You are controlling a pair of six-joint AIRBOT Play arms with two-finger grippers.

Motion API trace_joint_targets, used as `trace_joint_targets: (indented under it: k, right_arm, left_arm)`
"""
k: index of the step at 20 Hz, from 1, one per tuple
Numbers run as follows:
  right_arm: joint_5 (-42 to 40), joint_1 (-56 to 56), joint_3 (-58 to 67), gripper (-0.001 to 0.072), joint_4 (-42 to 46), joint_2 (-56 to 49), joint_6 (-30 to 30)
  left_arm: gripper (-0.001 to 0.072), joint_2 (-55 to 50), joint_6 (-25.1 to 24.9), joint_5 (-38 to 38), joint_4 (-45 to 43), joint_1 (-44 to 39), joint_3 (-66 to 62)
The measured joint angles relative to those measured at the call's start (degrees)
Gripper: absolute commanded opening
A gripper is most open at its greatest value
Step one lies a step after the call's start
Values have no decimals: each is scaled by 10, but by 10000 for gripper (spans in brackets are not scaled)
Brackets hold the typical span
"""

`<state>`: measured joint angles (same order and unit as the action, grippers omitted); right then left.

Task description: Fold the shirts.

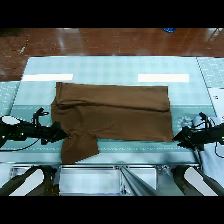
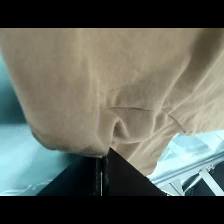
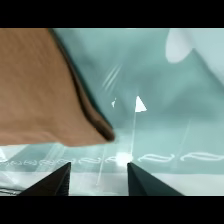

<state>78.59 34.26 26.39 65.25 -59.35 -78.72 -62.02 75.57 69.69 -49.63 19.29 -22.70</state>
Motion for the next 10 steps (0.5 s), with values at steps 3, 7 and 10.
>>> trace_joint_targets:
  k: [3,7,10]
  right_arm:
    - [-27,-6,-4,407,-29,-25,14]
    - [-61,-8,-6,311,-91,-64,42]
    - [-94,-9,-5,22,-146,-86,86]
  left_arm:
    - [21,0,-1,6,2,0,0]
    - [21,0,-1,7,2,0,0]
    - [21,0,-1,5,2,0,-4]
